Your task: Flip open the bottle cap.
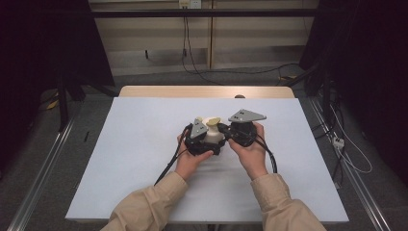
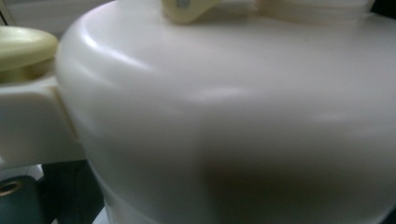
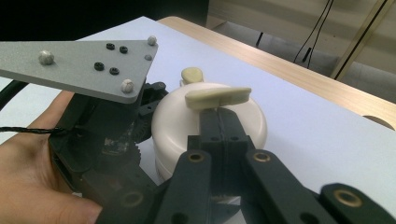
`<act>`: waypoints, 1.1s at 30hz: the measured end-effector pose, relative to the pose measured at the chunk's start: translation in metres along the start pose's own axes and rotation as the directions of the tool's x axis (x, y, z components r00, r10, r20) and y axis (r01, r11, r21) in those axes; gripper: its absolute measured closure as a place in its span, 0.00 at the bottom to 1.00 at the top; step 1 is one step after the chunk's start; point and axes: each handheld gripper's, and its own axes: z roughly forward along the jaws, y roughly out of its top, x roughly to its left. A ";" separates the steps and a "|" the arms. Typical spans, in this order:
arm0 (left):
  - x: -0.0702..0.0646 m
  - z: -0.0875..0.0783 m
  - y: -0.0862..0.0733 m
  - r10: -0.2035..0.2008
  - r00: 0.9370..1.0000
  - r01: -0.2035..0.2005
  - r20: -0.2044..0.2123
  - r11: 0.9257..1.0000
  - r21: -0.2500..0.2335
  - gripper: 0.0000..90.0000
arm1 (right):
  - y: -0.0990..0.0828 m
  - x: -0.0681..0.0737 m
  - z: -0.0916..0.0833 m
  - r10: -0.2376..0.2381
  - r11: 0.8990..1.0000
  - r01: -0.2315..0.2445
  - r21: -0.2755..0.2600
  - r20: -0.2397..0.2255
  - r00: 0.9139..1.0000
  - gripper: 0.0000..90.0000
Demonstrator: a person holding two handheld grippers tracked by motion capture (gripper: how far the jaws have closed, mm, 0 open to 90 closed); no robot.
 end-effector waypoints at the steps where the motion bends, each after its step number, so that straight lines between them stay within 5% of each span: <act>1: 0.000 0.000 0.000 0.000 1.000 0.000 0.000 1.000 0.000 0.05 | 0.000 0.000 0.000 -0.003 1.000 0.003 -0.002 0.002 1.000 1.00; 33: 0.000 0.000 0.000 -0.003 1.000 0.003 0.001 1.000 0.005 0.05 | 0.011 0.005 0.004 -0.035 0.999 0.035 -0.004 0.000 0.999 1.00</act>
